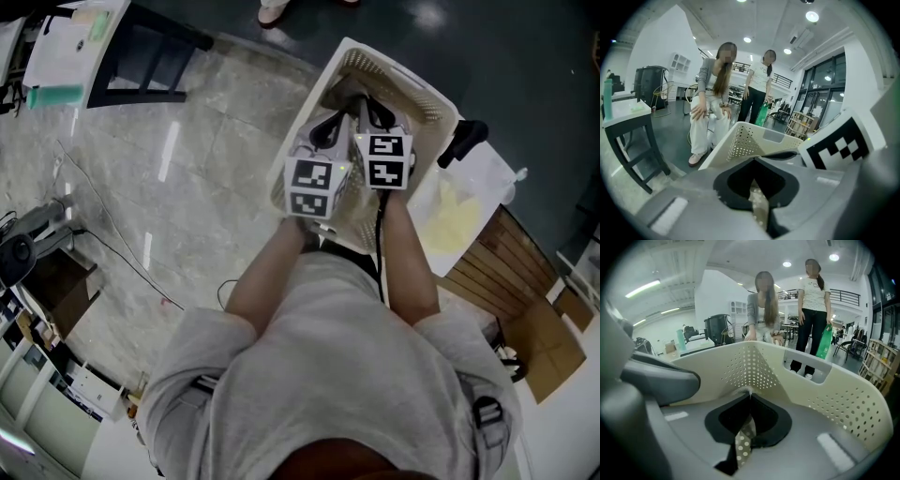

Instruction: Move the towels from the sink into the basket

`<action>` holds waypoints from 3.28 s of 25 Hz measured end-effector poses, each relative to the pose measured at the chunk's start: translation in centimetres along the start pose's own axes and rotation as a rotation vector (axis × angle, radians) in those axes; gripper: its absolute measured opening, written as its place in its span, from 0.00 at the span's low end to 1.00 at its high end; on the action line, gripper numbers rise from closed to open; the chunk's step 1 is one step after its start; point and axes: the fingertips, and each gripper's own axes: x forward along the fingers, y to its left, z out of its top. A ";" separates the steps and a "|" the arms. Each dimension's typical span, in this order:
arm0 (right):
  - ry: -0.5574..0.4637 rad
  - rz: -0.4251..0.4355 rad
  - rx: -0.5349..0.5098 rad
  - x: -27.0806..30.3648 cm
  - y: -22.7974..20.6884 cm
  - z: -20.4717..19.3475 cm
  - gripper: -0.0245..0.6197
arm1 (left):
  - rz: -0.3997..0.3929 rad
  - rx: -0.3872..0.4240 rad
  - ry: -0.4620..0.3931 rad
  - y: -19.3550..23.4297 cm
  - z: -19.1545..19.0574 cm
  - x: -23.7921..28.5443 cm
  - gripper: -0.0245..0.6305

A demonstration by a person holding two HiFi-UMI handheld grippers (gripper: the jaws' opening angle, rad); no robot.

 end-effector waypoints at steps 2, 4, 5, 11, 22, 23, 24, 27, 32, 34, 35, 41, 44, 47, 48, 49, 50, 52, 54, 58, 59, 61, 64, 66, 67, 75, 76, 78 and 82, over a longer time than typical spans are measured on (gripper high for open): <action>-0.005 0.014 0.013 0.0 0.2 0.1 0.08 | 0.001 -0.003 -0.001 0.0 0.0 0.0 0.06; -0.007 0.022 0.021 0.1 0.4 0.2 0.11 | 0.002 -0.008 0.000 0.1 -0.1 0.1 0.06; -0.007 0.022 0.022 0.1 0.5 0.3 0.12 | 0.003 -0.010 0.001 0.2 -0.1 0.1 0.06; -0.021 0.023 0.027 -0.2 0.5 0.7 0.15 | 0.010 -0.014 -0.009 0.3 0.0 -0.1 0.06; -0.084 0.020 0.037 -1.9 0.1 2.7 0.15 | 0.028 -0.008 -0.034 0.2 1.0 -0.6 0.06; -0.090 0.018 0.037 -2.1 0.0 2.9 0.15 | 0.029 -0.005 -0.043 0.1 1.3 -0.7 0.06; -0.096 0.016 0.037 -2.4 0.0 3.1 0.15 | 0.029 -0.003 -0.050 0.0 1.5 -0.8 0.06; -0.104 0.010 0.032 -3.3 -0.1 3.4 0.14 | 0.026 0.003 -0.056 -0.5 1.6 -1.1 0.06; -0.158 0.012 0.020 -5.0 0.0 3.8 0.05 | 0.014 0.017 -0.041 -1.6 0.9 -1.9 0.06; -0.169 0.009 0.019 -5.7 0.0 3.9 0.05 | 0.015 0.021 -0.054 -2.1 1.2 -2.2 0.06; -0.171 0.005 0.020 -6.2 0.0 3.9 0.05 | 0.016 0.023 -0.063 -2.4 1.5 -2.4 0.06; -0.212 -0.012 0.014 -8.9 0.1 4.1 0.05 | 0.000 0.049 -0.079 -4.0 1.7 -3.9 0.06; -0.224 -0.016 0.018 -10.6 0.1 4.0 0.05 | -0.011 0.062 -0.086 -5.3 1.5 -4.5 0.06; -0.236 -0.026 0.019 -12.2 -0.2 3.5 0.05 | -0.025 0.075 -0.092 -6.8 1.4 -4.9 0.06; -0.241 -0.032 0.019 -12.8 -0.4 3.3 0.05 | -0.030 0.080 -0.093 -7.3 1.4 -5.0 0.06; -0.245 -0.037 0.020 -13.3 -0.5 3.2 0.05 | -0.036 0.085 -0.095 -7.8 1.4 -5.1 0.06; -0.248 -0.043 0.022 -13.9 -0.8 3.0 0.05 | -0.041 0.090 -0.097 -8.3 1.4 -5.2 0.06; -0.253 -0.058 0.028 -15.0 -1.4 2.5 0.05 | -0.052 0.100 -0.103 -9.4 1.5 -5.4 0.06; -0.255 -0.077 0.037 -16.1 -2.2 1.7 0.05 | -0.069 0.111 -0.104 -10.6 1.5 -5.4 0.06; -0.253 -0.109 0.062 -18.0 -3.9 0.2 0.05 | -0.111 0.130 -0.091 -13.4 0.8 -4.9 0.06; -0.253 -0.118 0.070 -18.5 -4.4 -0.2 0.05 | -0.124 0.136 -0.086 -14.2 0.6 -4.8 0.06; -0.252 -0.144 0.079 -19.7 -5.6 -0.9 0.05 | -0.150 0.150 -0.080 -15.9 0.4 -4.4 0.06; -0.252 -0.184 0.098 -21.3 -7.5 -2.1 0.05 | -0.191 0.176 -0.071 -18.5 0.2 -3.9 0.06; -0.252 -0.211 0.119 -22.4 -8.7 -3.0 0.05 | -0.222 0.191 -0.065 -20.3 -0.1 -3.6 0.06; -0.252 -0.225 0.130 -23.1 -9.4 -3.5 0.05 | -0.237 0.199 -0.061 -21.2 -0.3 -3.5 0.06; -0.243 -0.358 0.215 -28.2 -14.5 -8.2 0.05 | -0.366 0.257 -0.021 -28.6 -2.4 -2.2 0.06; -0.242 -0.375 0.228 -28.9 -15.0 -8.8 0.05 | -0.382 0.264 -0.016 -29.4 -2.7 -2.1 0.06; -0.240 -0.407 0.249 -30.2 -15.8 -10.0 0.05 | -0.411 0.277 -0.006 -31.0 -3.3 -2.0 0.06; -0.229 -0.467 0.285 -32.7 -17.4 -12.4 0.05 | -0.467 0.303 0.014 -34.0 -4.5 -2.2 0.06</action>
